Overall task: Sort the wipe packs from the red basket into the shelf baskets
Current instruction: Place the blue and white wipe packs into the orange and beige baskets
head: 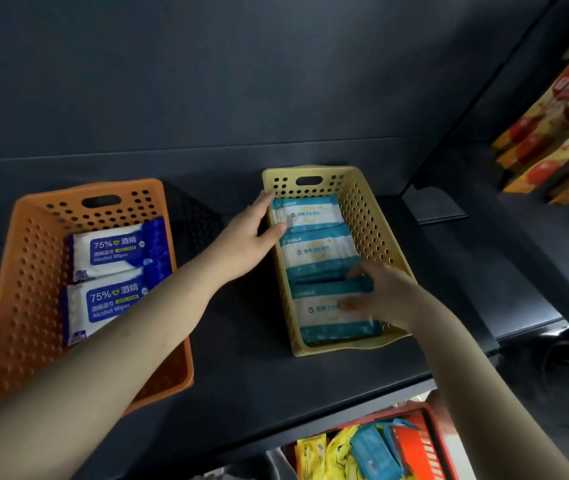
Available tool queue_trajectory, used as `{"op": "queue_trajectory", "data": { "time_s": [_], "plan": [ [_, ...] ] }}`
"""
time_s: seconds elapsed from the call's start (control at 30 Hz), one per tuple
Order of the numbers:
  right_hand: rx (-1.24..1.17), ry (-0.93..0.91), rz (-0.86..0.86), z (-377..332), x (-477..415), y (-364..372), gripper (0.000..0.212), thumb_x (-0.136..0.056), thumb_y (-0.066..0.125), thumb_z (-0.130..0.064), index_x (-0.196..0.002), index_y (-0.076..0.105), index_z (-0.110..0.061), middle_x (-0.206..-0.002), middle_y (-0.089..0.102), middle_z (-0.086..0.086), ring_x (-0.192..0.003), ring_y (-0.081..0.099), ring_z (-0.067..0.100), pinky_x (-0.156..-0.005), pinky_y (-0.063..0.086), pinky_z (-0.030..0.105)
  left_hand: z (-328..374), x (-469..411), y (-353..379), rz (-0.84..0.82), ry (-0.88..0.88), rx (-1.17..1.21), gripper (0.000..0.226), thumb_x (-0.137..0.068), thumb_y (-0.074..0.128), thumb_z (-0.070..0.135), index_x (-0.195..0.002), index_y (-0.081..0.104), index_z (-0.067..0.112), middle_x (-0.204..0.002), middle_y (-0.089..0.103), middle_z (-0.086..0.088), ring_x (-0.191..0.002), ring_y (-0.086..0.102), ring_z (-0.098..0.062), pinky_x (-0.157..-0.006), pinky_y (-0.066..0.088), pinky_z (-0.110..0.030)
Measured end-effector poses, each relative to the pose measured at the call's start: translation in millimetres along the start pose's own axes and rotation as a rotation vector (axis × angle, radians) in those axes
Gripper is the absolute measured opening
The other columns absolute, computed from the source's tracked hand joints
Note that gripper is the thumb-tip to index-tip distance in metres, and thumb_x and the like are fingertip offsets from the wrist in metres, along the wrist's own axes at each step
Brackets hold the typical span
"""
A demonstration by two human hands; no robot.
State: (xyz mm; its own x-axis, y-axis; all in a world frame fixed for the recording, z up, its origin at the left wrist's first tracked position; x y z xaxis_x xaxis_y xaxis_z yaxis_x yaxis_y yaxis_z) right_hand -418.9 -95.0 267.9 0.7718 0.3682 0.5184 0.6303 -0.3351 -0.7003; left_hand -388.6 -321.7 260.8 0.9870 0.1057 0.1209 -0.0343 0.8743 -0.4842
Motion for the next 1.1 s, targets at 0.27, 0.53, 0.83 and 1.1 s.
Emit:
{"op": "queue_trajectory", "data": {
  "time_s": [0.27, 0.53, 0.83, 1.1],
  "plan": [
    [0.252, -0.097, 0.162, -9.9, 0.8, 0.9, 0.044, -0.082, 0.072, -0.031, -0.122, 0.055, -0.026, -0.121, 0.046, -0.008, -0.098, 0.047, 0.009, -0.078, 0.046, 0.022, -3.3, -2.3, 1.2, 0.008, 0.001, 0.017, 0.065, -0.098, 0.048, 0.037, -0.154, 0.014, 0.031, -0.161, 0.012, 0.011, -0.146, 0.014, -0.004, -0.116, 0.014, -0.021],
    [0.289, -0.2, 0.16, -9.9, -6.1, 1.0, 0.032, -0.083, 0.072, -0.029, -0.113, 0.062, -0.028, -0.128, 0.048, -0.007, -0.115, 0.048, 0.017, -0.096, 0.048, 0.034, -7.7, -3.1, 2.4, 0.023, -0.029, 0.028, 0.064, -0.097, 0.049, 0.041, -0.153, 0.016, 0.036, -0.16, 0.017, 0.012, -0.145, 0.019, -0.006, -0.115, 0.018, -0.022],
    [0.092, -0.284, 0.354, -17.4, 18.1, -14.6, 0.031, -0.087, 0.069, -0.03, -0.116, 0.063, -0.024, -0.117, 0.058, -0.01, -0.101, 0.054, 0.005, -0.078, 0.039, 0.016, 6.6, 8.6, -12.0, 0.061, 0.014, -0.221, 0.067, -0.095, 0.054, 0.039, -0.152, 0.02, 0.029, -0.155, 0.035, 0.001, -0.136, 0.041, -0.019, -0.113, 0.034, -0.036],
    [-0.203, -0.382, 0.647, -37.7, 141.6, 38.0, 0.031, -0.093, 0.061, -0.023, -0.124, 0.062, -0.019, -0.122, 0.064, -0.007, -0.112, 0.06, 0.01, -0.097, 0.05, 0.033, 32.7, 148.0, -37.4, 0.224, 0.303, -0.17, 0.048, -0.097, 0.054, 0.027, -0.143, 0.042, 0.024, -0.144, 0.048, 0.001, -0.127, 0.049, -0.012, -0.106, 0.042, -0.035]
  ]
}}
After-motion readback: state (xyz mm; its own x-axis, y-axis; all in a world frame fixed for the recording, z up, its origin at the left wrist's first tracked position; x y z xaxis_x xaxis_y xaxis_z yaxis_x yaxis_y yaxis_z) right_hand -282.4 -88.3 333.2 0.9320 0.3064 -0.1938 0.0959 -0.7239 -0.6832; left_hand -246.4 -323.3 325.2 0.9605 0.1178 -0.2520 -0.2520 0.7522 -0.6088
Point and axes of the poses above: each hand's wrist, its own x-axis away from the middle knuckle, its own y-axis out of the palm, z = x × y, the point moved 4 cm from there along -x, towards the middle knuckle
